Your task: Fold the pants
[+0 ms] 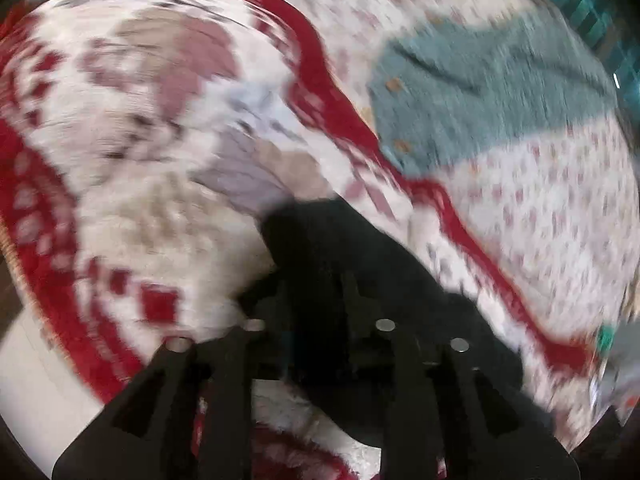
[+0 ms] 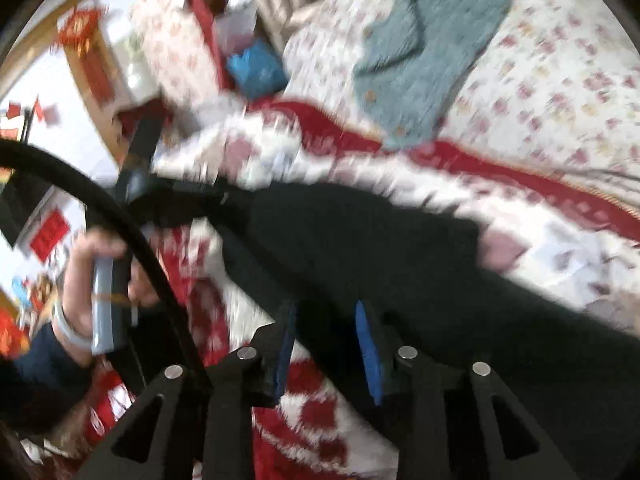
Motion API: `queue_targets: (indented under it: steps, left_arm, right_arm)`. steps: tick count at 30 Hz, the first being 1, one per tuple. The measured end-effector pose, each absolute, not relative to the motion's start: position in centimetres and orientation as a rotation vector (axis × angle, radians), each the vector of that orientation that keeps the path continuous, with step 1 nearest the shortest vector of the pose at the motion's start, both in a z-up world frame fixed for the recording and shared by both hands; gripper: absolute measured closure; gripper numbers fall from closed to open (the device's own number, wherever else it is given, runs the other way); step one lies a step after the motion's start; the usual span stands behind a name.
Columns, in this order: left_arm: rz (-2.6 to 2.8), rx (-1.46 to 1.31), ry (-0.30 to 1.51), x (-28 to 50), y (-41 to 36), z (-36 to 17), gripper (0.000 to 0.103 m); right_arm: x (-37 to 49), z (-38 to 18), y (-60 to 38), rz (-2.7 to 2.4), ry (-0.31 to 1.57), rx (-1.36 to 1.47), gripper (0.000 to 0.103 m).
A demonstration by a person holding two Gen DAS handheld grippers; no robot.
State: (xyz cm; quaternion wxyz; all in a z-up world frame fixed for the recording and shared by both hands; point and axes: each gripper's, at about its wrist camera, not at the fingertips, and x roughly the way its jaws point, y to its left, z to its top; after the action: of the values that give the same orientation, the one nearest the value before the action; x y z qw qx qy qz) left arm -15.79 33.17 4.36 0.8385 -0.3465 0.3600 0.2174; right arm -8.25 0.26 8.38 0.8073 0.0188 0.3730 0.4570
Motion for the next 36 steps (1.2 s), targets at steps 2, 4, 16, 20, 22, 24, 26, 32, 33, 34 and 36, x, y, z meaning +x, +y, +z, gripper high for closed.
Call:
queue_targets:
  steps: [2,4,16,20,22,24,26,32,33,34,36]
  left_arm:
    - [0.509,-0.717,0.698,-17.1,33.7,5.9,0.079]
    - [0.497,-0.671,0.675,-17.1,33.6,7.3,0.079]
    - [0.397,-0.484,0.882,-7.5,29.2,3.7,0.068]
    - [0.433,-0.480,0.830,-7.4,29.1,3.6,0.068]
    - [0.450,-0.454,0.893,-6.5,28.8,1.7,0.068]
    - [0.448,-0.436,0.884,-6.7,28.7,1.6,0.068]
    - [0.444,-0.444,0.866,-7.2,28.9,2.4,0.068]
    - [0.386,-0.490,0.791,-8.0,30.3,4.6,0.068]
    - [0.374,-0.497,0.803,-7.8,30.5,4.6,0.068]
    - [0.370,-0.501,0.815,-7.7,30.5,4.5,0.068]
    - [0.369,-0.504,0.848,-7.3,30.7,4.1,0.068]
  right_arm:
    - [-6.4,8.7,-0.6,0.937,0.791,0.084,0.052]
    - [-3.4,8.5,-1.1,0.899,0.814,0.126,0.051]
    - [3.5,4.9,-0.4,0.928,0.981,0.295,0.092]
    - [3.1,6.2,-2.4,0.862,0.899,0.280,0.098]
    - [4.0,4.5,-2.4,0.812,0.948,0.293,0.098]
    - [4.6,3.2,-2.2,0.806,1.014,0.327,0.098]
    - [4.1,4.1,-3.1,0.830,0.968,0.382,0.098]
    - [2.5,7.2,-3.7,0.894,0.926,0.382,0.052]
    - [2.4,7.0,-3.1,0.910,0.945,0.359,0.052]
    - [2.5,6.6,-2.1,0.915,0.977,0.321,0.052]
    - [2.7,5.9,-0.1,0.936,1.025,0.269,0.052]
